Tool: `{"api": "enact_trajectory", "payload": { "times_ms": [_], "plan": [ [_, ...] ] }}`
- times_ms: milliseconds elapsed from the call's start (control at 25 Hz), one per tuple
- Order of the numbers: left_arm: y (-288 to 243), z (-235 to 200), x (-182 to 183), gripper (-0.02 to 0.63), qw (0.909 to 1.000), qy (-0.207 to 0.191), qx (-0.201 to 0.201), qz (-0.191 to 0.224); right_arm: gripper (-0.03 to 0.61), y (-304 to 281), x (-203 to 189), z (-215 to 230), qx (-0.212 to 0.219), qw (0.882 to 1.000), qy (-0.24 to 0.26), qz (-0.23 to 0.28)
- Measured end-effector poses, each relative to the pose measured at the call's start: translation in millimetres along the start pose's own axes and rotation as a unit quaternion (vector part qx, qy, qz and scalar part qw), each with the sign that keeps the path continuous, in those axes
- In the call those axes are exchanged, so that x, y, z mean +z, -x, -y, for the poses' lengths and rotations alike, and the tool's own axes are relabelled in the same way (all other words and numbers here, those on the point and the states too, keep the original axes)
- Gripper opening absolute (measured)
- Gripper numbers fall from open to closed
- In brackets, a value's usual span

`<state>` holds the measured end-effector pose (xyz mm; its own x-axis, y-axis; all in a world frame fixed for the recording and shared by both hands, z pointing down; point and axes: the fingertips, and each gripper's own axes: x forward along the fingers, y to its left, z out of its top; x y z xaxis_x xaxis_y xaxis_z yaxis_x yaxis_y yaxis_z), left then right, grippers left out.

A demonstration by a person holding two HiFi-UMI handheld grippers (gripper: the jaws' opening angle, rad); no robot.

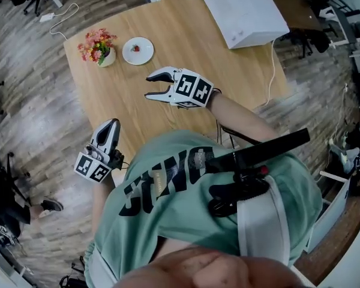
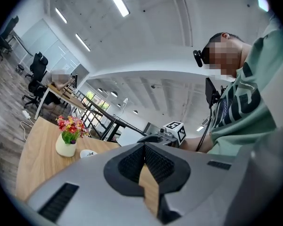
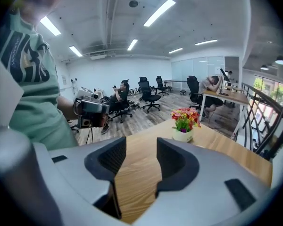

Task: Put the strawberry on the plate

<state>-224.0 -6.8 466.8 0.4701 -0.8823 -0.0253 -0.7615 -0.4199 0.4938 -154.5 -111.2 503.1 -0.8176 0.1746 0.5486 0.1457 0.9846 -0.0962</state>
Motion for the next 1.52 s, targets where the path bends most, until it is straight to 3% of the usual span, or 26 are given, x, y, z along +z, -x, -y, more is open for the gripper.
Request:
{"api": "enact_trajectory", "payload": {
  "times_ms": [200,400,640,920,1160,1520],
  "plan": [
    [-5,20,5,0.002,0.9999,-0.011,0.009,-0.002,0.204,30,2,-8,0.011,1.000,0.000,0.016],
    [-43,62,-3,0.002,0.9992,-0.032,0.023,-0.005,0.204,89,-14,-1,0.024,0.998,0.007,0.054],
    [-134,143,-37,0.002,0.9997,-0.021,0.013,-0.003,0.201,195,-74,7,0.032,0.996,-0.005,0.083],
    [-204,210,-63,0.002,0.9980,-0.040,0.009,-0.048,0.091,288,-145,19,0.022,0.989,-0.057,0.133],
    [-201,226,-69,0.002,0.9957,-0.044,0.038,-0.072,0.012,294,-154,14,0.034,0.982,-0.071,0.174],
    [-140,218,-67,0.002,0.9972,-0.041,0.032,-0.054,0.009,259,-129,-27,0.034,0.986,-0.043,0.160]
  ]
}}
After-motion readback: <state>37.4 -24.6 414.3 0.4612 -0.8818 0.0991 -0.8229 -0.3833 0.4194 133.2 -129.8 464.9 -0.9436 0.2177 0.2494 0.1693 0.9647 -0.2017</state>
